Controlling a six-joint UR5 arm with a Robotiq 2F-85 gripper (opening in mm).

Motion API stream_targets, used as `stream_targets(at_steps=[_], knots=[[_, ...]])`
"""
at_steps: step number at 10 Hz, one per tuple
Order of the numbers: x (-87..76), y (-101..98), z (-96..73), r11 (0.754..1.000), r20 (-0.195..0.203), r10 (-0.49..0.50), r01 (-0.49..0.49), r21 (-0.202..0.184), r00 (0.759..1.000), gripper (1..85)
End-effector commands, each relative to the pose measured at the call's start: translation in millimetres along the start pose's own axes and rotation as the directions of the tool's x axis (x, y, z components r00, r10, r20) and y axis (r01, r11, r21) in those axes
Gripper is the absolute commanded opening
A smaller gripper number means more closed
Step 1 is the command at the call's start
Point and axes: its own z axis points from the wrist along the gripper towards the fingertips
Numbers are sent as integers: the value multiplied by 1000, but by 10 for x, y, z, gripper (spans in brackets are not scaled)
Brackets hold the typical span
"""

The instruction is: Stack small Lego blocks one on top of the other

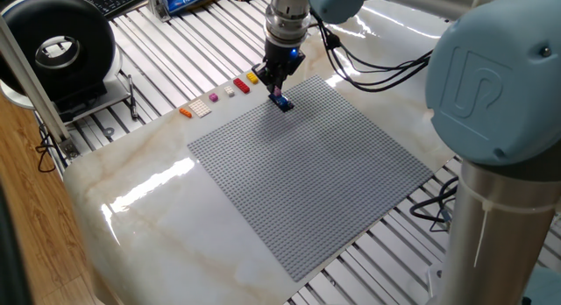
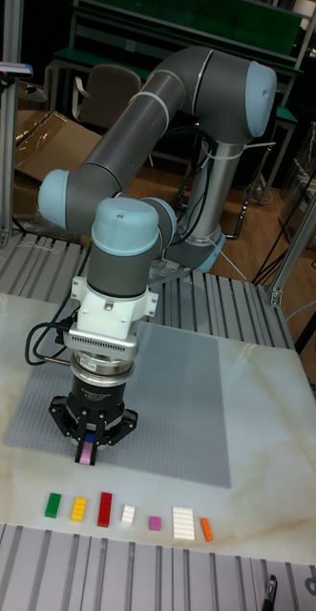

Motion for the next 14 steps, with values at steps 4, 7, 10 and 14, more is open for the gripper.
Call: stream_targets(at_steps=[4, 7, 10, 14], knots=[[-114, -1, 62, 1000, 38, -14, 15, -20, 999, 10], [-63, -13, 27, 1000, 29, -7, 7, -26, 1000, 10], [-73, 13, 23, 1000, 29, -2, 2, -18, 1000, 10], [-230, -112, -77, 999, 70, -13, 9, 49, 997, 10]])
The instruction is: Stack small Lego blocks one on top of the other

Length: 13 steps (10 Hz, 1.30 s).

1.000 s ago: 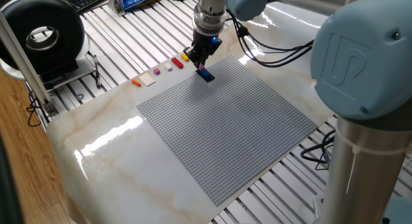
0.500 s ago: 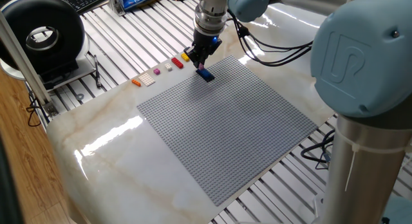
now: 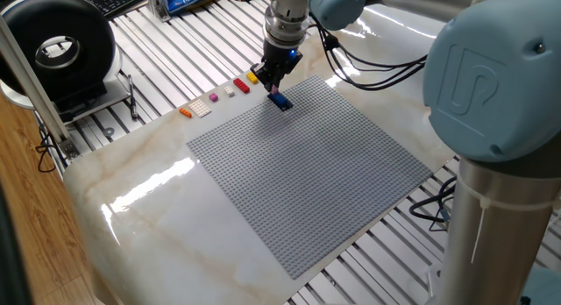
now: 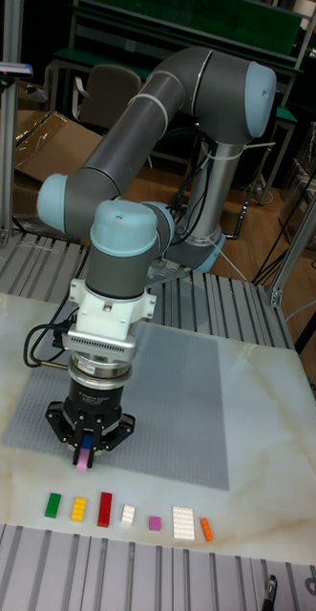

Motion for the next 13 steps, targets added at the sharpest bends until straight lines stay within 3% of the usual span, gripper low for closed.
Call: stream_targets(at_steps=[1, 3, 4, 5, 7, 10, 13], knots=[[-121, -32, -105, 1000, 26, 14, -15, 21, 1000, 10], [-202, -27, -123, 1000, 56, 8, -9, 21, 998, 10], [-208, 68, -118, 1000, 56, 21, -20, -17, 998, 10], [-212, 96, -104, 999, 53, 27, -25, -29, 998, 10], [-198, 74, -100, 999, 46, 26, -25, -21, 999, 10], [-427, -59, -140, 999, 141, -8, 3, 35, 990, 10], [-564, 41, -169, 1000, 195, 26, -25, -8, 980, 10]])
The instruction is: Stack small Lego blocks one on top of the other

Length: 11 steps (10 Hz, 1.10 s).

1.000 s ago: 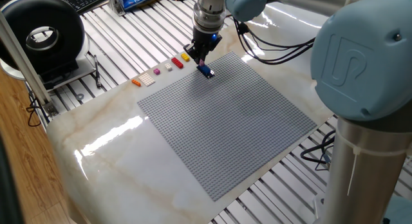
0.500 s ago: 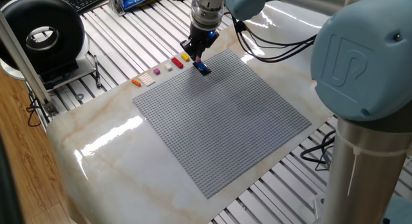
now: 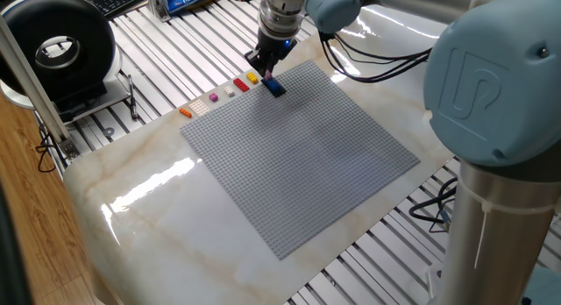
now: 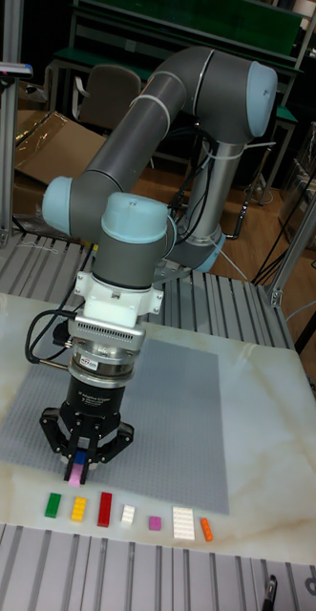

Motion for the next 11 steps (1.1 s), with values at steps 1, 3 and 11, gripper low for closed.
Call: stream_targets(at_steps=[1, 3, 11], knots=[[-118, 127, -21, 997, 42, 58, -55, -56, 997, 10], [-116, 291, -18, 986, 30, 110, -106, -126, 993, 10], [65, 129, 210, 994, 19, 62, -60, -88, 998, 10]])
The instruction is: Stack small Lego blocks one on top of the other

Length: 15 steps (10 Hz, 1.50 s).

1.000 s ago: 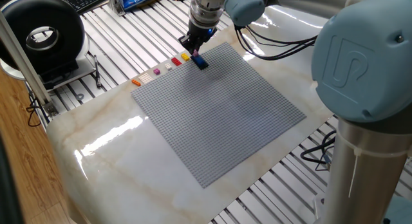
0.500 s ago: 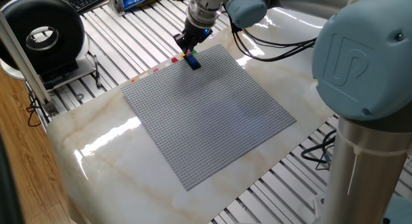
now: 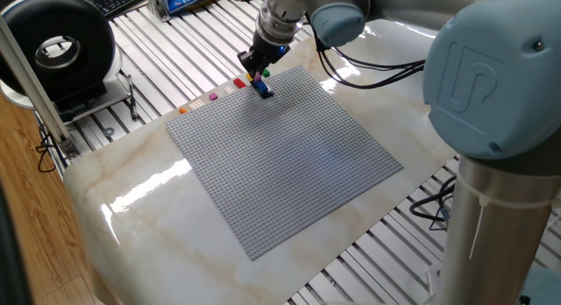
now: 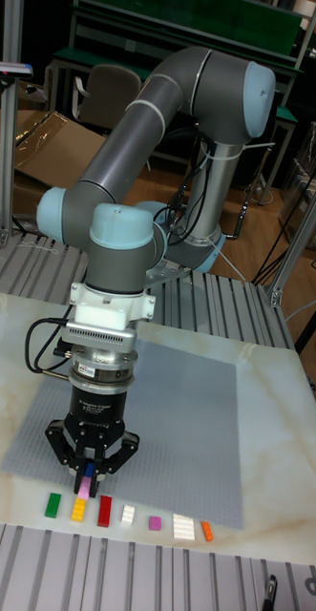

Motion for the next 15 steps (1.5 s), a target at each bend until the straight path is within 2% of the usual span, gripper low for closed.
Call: stream_targets(at_steps=[1, 2, 4, 7, 12, 13, 15], knots=[[27, -65, 39, 1000, -1, -13, 13, 7, 1000, 10], [-11, -71, 18, 1000, 12, -21, 21, 8, 1000, 10], [-107, -167, -58, 997, 39, -50, 47, 68, 998, 10], [-108, -78, -35, 998, 38, -21, 19, 55, 999, 10], [95, -98, -116, 995, -46, 24, -20, 102, 999, 10], [150, -129, -156, 994, -72, 28, -20, 110, 997, 10], [166, -134, -159, 994, -78, 26, -18, 104, 997, 10]])
